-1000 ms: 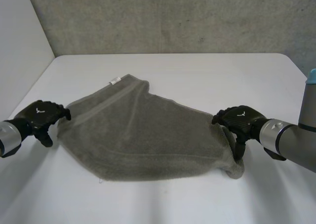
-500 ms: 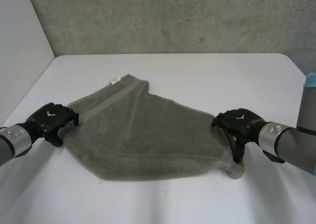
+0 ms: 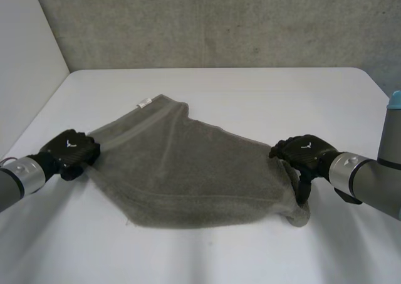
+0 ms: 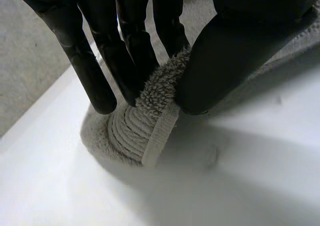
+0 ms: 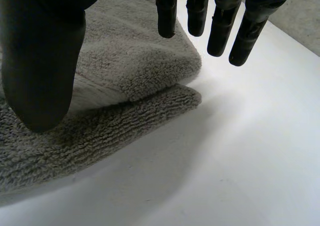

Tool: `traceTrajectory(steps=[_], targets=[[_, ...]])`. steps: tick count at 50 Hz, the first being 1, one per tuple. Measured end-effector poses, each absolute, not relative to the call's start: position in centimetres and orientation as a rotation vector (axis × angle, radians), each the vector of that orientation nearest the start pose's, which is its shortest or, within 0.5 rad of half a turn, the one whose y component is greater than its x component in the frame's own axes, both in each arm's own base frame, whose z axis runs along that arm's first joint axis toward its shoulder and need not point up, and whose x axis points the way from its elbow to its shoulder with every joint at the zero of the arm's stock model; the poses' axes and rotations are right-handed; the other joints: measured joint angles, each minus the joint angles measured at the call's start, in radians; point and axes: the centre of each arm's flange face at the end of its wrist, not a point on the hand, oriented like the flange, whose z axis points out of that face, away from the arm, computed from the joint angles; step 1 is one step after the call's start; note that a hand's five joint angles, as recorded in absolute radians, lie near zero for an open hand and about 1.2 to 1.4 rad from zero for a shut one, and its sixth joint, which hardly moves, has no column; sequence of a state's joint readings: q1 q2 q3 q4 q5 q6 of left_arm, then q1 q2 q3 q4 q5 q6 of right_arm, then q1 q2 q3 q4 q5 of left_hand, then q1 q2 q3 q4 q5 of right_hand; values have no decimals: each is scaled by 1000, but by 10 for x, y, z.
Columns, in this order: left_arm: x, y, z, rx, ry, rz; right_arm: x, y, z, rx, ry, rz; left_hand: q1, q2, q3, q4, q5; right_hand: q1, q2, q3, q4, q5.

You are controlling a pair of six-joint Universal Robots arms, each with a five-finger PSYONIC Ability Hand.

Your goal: Fold the towel.

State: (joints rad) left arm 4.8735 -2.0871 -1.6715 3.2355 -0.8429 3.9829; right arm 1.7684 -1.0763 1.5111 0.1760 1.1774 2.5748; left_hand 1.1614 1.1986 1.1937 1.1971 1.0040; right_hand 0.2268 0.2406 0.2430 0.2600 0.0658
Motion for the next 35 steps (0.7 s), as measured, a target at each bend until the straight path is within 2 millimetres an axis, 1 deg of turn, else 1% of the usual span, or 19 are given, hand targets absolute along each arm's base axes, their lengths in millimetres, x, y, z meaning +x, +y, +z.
traceTrajectory(steps=[4, 10, 12, 16, 20, 24, 27, 30, 32, 34, 35], targets=[[-149, -331, 148, 1423, 2272, -1847, 225, -293, 162, -1202, 2314, -1432, 7, 12, 13, 13, 12, 0, 0, 0, 0, 0], [-165, -317, 176, 1415, 2280, -1929, 219, -290, 178, -1162, 2333, -1436, 7, 17, 19, 19, 18, 0, 0, 0, 0, 0], [-169, -314, 183, 1407, 2282, -1953, 217, -287, 183, -1146, 2337, -1428, 7, 17, 19, 20, 18, 1, 0, 0, 0, 0], [-177, -307, 199, 1380, 2289, -2015, 213, -274, 194, -1105, 2348, -1381, 7, 18, 20, 20, 18, 1, 0, 0, 0, 0], [-182, -302, 209, 1361, 2289, -2055, 211, -261, 197, -1087, 2349, -1344, 7, 18, 20, 20, 18, 1, 0, 0, 0, 0], [-186, -299, 215, 1348, 2286, -2074, 210, -249, 190, -1084, 2346, -1315, 7, 18, 20, 20, 18, 8, 0, 2, 0, 2], [-189, -297, 217, 1341, 2282, -2079, 210, -241, 181, -1086, 2344, -1297, 8, 18, 20, 20, 17, 41, 25, 25, 21, 28], [-192, -295, 219, 1326, 2278, -2076, 211, -234, 170, -1089, 2340, -1288, 12, 18, 20, 20, 17, 177, 165, 164, 140, 171], [-192, -295, 220, 1316, 2276, -2075, 212, -233, 166, -1088, 2338, -1288, 12, 18, 20, 20, 17, 225, 217, 218, 198, 228], [-193, -294, 222, 1301, 2275, -2079, 215, -233, 159, -1087, 2332, -1294, 13, 18, 20, 20, 17, 365, 356, 353, 335, 362], [-193, -293, 224, 1292, 2276, -2084, 217, -233, 157, -1087, 2330, -1298, 13, 18, 20, 20, 17, 490, 482, 475, 457, 483]])
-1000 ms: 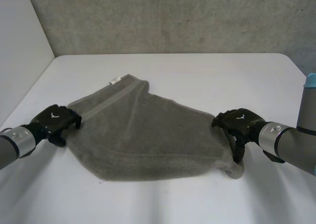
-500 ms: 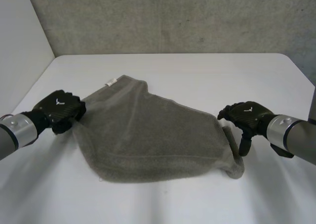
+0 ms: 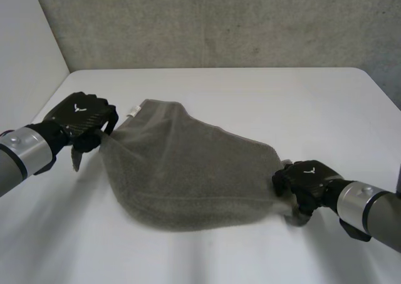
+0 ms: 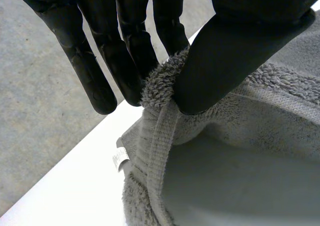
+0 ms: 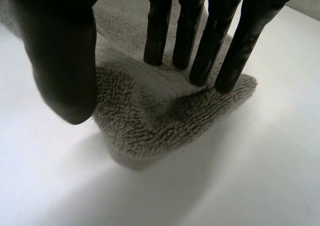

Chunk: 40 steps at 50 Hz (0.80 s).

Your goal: Fold the towel.

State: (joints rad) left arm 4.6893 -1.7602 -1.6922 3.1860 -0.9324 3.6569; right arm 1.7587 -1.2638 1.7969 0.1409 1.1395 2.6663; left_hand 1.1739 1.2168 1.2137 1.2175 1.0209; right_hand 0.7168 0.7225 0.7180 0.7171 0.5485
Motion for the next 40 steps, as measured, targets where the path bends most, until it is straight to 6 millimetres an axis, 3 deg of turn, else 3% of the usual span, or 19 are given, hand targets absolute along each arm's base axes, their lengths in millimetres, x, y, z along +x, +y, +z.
traceTrajectory(steps=[3, 6, 12, 21, 27, 33, 40], targets=[[-193, -292, 229, 1268, 2278, -2101, 220, -235, 152, -1087, 2334, -1308, 0, 0, 0, 0, 0, 356, 351, 348, 350, 349], [-192, -290, 233, 1250, 2281, -2118, 221, -237, 151, -1084, 2342, -1321, 0, 0, 0, 0, 0, 546, 534, 556, 558, 549], [-191, -282, 248, 1205, 2275, -2175, 220, -237, 168, -1080, 2356, -1358, 0, 0, 0, 0, 0, 566, 552, 613, 616, 597], [-190, -253, 282, 1141, 2213, -2302, 216, -206, 251, -1146, 2273, -1390, 0, 0, 1, 0, 0, 567, 552, 613, 616, 597], [-190, -240, 295, 1101, 2196, -2368, 213, -205, 292, -1183, 2206, -1394, 0, 0, 1, 0, 0, 567, 552, 613, 616, 597], [-191, -240, 293, 1089, 2223, -2374, 216, -235, 296, -1171, 2218, -1308, 0, 1, 1, 0, 0, 570, 552, 613, 616, 597], [-203, -255, 276, 1129, 2313, -2330, 231, -293, 264, -1153, 2259, -1207, 0, 1, 2, 0, 0, 571, 552, 613, 616, 598]])
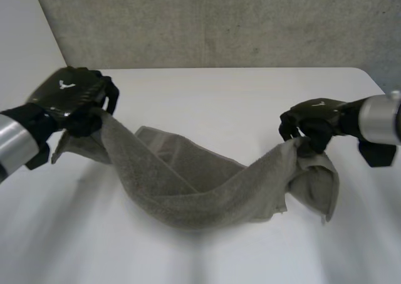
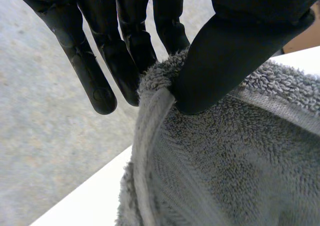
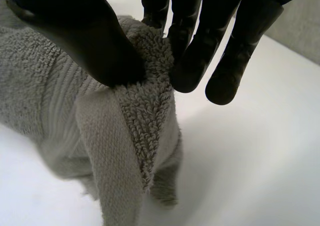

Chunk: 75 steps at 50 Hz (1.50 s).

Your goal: Fold the towel.

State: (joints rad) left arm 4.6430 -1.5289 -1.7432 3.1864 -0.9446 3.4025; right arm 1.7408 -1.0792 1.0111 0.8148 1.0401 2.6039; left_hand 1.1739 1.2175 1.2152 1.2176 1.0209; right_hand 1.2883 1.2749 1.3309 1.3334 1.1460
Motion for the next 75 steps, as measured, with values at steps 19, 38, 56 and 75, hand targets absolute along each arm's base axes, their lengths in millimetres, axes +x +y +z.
traceTrajectory(steps=[19, 38, 56, 75], targets=[[-262, -338, 221, 1017, 2358, -2232, 291, -414, 167, -1128, 2274, -1642, 4, 0, 0, 0, 0, -702, -695, -738, -738, -752], [-262, -344, 219, 934, 2385, -2232, 269, -367, 222, -1099, 2339, -1656, 4, 0, 0, 0, 0, -1058, -1035, -1093, -1078, -1085], [-257, -330, 220, 933, 2410, -2209, 231, -255, 179, -1047, 2339, -1547, 4, 0, 0, 0, 0, -999, -990, -1047, -1049, -1028], [-253, -322, 219, 930, 2422, -2198, 240, -254, 130, -1000, 2279, -1598, 4, 0, 0, 0, 0, -688, -675, -730, -733, -715]])
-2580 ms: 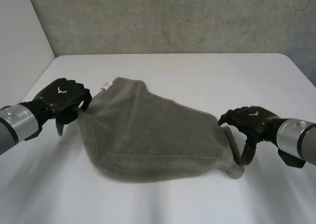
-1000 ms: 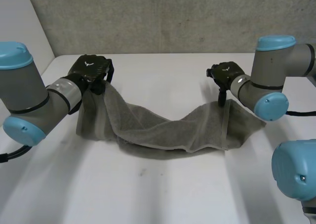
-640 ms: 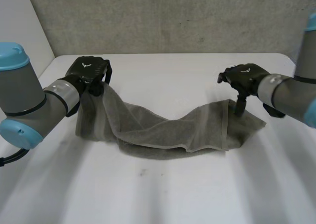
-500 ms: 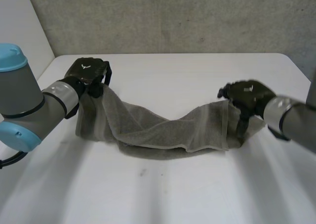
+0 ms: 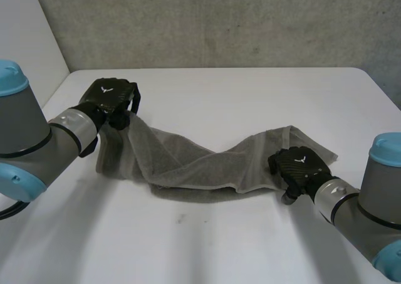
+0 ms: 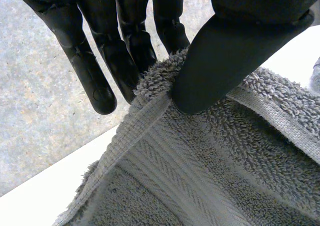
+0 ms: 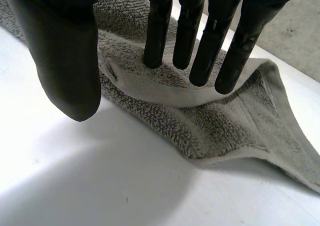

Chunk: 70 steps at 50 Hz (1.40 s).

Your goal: Fold the towel.

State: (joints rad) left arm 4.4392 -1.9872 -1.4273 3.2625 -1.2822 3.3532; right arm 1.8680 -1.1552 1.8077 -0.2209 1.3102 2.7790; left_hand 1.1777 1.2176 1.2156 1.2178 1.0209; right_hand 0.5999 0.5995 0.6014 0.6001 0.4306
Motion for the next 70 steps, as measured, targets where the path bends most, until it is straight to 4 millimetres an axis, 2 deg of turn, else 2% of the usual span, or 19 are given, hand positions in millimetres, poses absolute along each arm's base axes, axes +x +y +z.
traceTrajectory(steps=[10, 12, 14, 18, 19, 24, 27, 30, 36, 42, 47, 50, 53, 59, 62, 64, 66, 67, 70], targets=[[-253, -320, 217, 931, 2432, -2188, 251, -256, 126, -1033, 2236, -1611, 0, 0, 0, 0, 0, 72, 65, 74, 74, 72], [-252, -320, 217, 930, 2433, -2186, 253, -256, 126, -1038, 2228, -1614, 0, 0, 0, 0, 0, 137, 136, 133, 134, 132], [-252, -320, 216, 928, 2434, -2184, 255, -256, 126, -1042, 2221, -1618, 0, 0, 0, 0, 0, 232, 235, 226, 227, 223], [-250, -320, 215, 923, 2440, -2177, 258, -257, 129, -1047, 2205, -1632, 0, 0, 0, 0, 0, 655, 654, 643, 647, 653], [-250, -320, 215, 922, 2440, -2176, 259, -257, 130, -1048, 2203, -1636, 0, 0, 0, 0, 0, 689, 686, 679, 683, 683], [-248, -319, 214, 919, 2447, -2169, 261, -262, 139, -1042, 2181, -1679, 0, 0, 0, 0, 0, 718, 710, 730, 736, 733], [-248, -318, 214, 919, 2449, -2166, 261, -265, 154, -1032, 2155, -1733, 0, 0, 0, 0, 0, 718, 710, 730, 736, 733], [-246, -314, 218, 918, 2441, -2171, 260, -267, 176, -1026, 2115, -1799, 0, 0, 0, 0, 0, 718, 710, 730, 736, 733], [-241, -303, 239, 912, 2383, -2220, 257, -261, 238, -1021, 2032, -1915, 0, 0, 0, 0, 0, 719, 710, 730, 736, 733], [-230, -275, 285, 899, 2283, -2305, 242, -246, 322, -1020, 1997, -2005, 0, 0, 0, 0, 0, 719, 710, 730, 736, 734], [-223, -245, 311, 921, 2261, -2295, 220, -236, 366, -1078, 2074, -2026, 0, 0, 0, 0, 0, 719, 710, 730, 736, 734], [-219, -231, 316, 953, 2263, -2257, 212, -231, 376, -1144, 2139, -1994, 0, 0, 0, 0, 0, 719, 710, 730, 736, 734], [-217, -222, 315, 1001, 2264, -2197, 207, -227, 378, -1215, 2194, -1940, 0, 0, 0, 0, 0, 719, 710, 730, 736, 734], [-217, -218, 290, 1136, 2283, -2021, 206, -233, 359, -1350, 2286, -1770, 0, 0, 0, 0, 0, 719, 710, 730, 736, 734], [-219, -224, 271, 1192, 2314, -1924, 208, -240, 344, -1383, 2315, -1690, 0, 0, 0, 0, 0, 719, 710, 730, 736, 734], [-221, -233, 254, 1231, 2349, -1844, 211, -251, 326, -1402, 2347, -1606, 0, 0, 0, 0, 0, 719, 710, 730, 736, 734], [-222, -239, 246, 1246, 2366, -1809, 213, -257, 318, -1409, 2361, -1570, 0, 0, 0, 0, 0, 719, 710, 730, 736, 734], [-224, -246, 236, 1260, 2387, -1772, 214, -265, 307, -1419, 2378, -1525, 0, 0, 0, 0, 0, 719, 710, 730, 736, 734], [-229, -261, 224, 1274, 2410, -1733, 220, -280, 289, -1436, 2392, -1477, 0, 0, 0, 0, 0, 719, 710, 730, 736, 735]])
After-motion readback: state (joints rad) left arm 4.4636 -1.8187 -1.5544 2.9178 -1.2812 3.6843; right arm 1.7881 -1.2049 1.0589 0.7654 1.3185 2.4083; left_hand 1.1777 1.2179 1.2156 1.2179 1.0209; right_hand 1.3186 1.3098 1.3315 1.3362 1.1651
